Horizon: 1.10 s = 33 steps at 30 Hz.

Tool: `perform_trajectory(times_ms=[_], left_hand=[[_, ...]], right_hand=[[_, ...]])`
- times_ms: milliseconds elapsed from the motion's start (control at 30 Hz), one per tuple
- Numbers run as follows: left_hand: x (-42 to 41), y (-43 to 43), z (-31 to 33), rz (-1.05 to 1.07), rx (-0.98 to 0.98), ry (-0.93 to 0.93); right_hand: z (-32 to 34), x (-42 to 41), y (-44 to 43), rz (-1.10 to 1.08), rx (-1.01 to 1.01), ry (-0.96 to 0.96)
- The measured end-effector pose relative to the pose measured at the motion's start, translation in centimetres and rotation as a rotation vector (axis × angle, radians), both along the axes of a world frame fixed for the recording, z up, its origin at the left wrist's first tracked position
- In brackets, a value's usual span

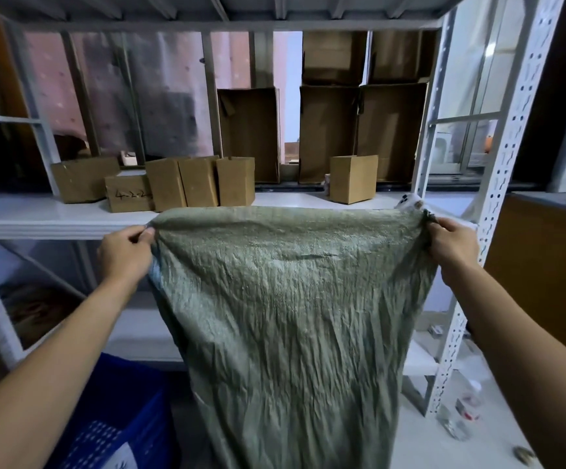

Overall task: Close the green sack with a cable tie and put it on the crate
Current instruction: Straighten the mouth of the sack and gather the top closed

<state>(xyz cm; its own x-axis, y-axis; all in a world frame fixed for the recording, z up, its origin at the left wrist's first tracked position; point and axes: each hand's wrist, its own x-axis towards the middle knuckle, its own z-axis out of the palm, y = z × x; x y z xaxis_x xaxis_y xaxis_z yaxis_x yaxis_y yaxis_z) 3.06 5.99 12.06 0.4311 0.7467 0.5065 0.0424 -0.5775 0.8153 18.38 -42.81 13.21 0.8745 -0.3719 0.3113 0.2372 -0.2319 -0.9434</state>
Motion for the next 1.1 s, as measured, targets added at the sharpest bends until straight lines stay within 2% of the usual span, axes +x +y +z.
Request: perform_trajectory(times_ms=[67, 133, 267, 433, 533, 633, 767, 833, 900, 967, 1100], left_hand=[[0.5, -1.0, 0.1, -0.021, -0.182, -0.113], [0.7, -1.7, 0.5, -0.06, -0.362, -0.204], [1.1, -1.7, 0.7, -0.145, -0.58, -0.237], [1.2, -2.0, 1.1, -0.246, -0.796, -0.252], [1.3, -2.9, 1.5, -0.245, -0.83, -0.266], [0.9, -2.8, 1.8, -0.212, -0.77, -0.259], [1.0, -2.7, 1.9, -0.17, -0.775, -0.253], [0.3, -3.9, 2.4, -0.296, -0.833, -0.241], [-0.3, -4.2, 2.5, -0.431, -0.898, -0.262], [-0.6, -3.5, 2.2, -0.488, -0.854, -0.231], [-0.2, -2.1, 1.3, -0.47, -0.779, -0.169]], right_hand=[[0.5, -0.6, 0.7, -0.052, -0.096, -0.009], [0.6, -0.4, 1.1, -0.049, -0.106, -0.011], [0.8, -0.4, 1.5, -0.023, -0.003, 0.01], [1.5, -1.1, 2.0, 0.056, 0.227, 0.111], [1.4, -1.2, 2.6, 0.016, 0.24, 0.116], [0.7, -1.6, 3.1, -0.011, 0.181, 0.095], [0.8, -2.0, 4.2, 0.121, 0.239, 0.206], [1.1, -2.2, 4.4, 0.137, 0.348, 0.247], [1.2, -2.7, 4.3, 0.213, 0.542, 0.229], [1.3, -3.2, 4.1, 0.292, 0.667, 0.182], [0.7, -3.4, 4.3, 0.365, 0.568, 0.159]])
